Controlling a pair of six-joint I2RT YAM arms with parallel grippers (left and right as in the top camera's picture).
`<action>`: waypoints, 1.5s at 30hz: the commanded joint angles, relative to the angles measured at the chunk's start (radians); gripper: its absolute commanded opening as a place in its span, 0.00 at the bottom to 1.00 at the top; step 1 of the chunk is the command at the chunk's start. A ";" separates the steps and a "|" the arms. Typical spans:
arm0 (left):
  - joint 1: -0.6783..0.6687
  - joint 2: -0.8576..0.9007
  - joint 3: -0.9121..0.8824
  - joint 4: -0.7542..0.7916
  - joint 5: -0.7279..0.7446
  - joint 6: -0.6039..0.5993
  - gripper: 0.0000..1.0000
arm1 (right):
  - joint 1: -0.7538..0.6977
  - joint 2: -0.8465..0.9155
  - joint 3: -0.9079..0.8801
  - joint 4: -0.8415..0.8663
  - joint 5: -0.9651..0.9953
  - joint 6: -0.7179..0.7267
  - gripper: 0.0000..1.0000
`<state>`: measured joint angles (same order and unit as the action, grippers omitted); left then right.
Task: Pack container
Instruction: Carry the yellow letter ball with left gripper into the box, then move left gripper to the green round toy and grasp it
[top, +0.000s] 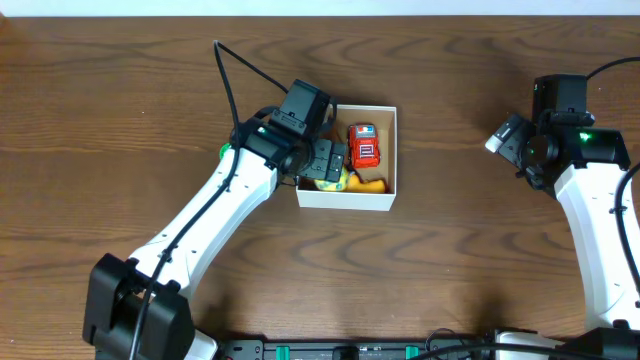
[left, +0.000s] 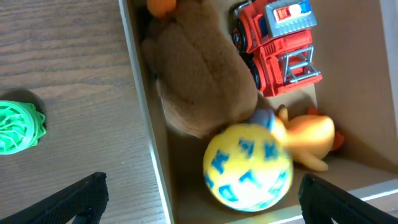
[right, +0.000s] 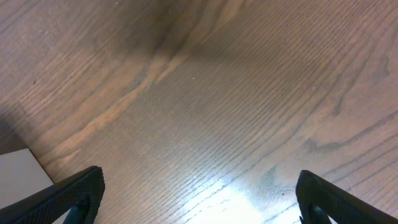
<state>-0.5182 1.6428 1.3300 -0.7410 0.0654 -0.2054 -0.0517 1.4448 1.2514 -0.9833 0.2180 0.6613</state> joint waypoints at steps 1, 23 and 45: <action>-0.002 -0.040 0.008 -0.005 0.002 0.002 0.96 | -0.007 0.002 -0.005 -0.001 0.010 -0.005 0.99; -0.081 0.109 -0.005 0.013 0.027 0.003 0.31 | -0.007 0.002 -0.005 -0.001 0.010 -0.005 0.99; -0.072 -0.070 0.193 -0.166 -0.246 0.010 0.53 | -0.007 0.002 -0.005 -0.001 0.010 -0.005 0.99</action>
<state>-0.5980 1.6482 1.4895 -0.8688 -0.0185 -0.2008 -0.0517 1.4448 1.2510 -0.9833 0.2180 0.6609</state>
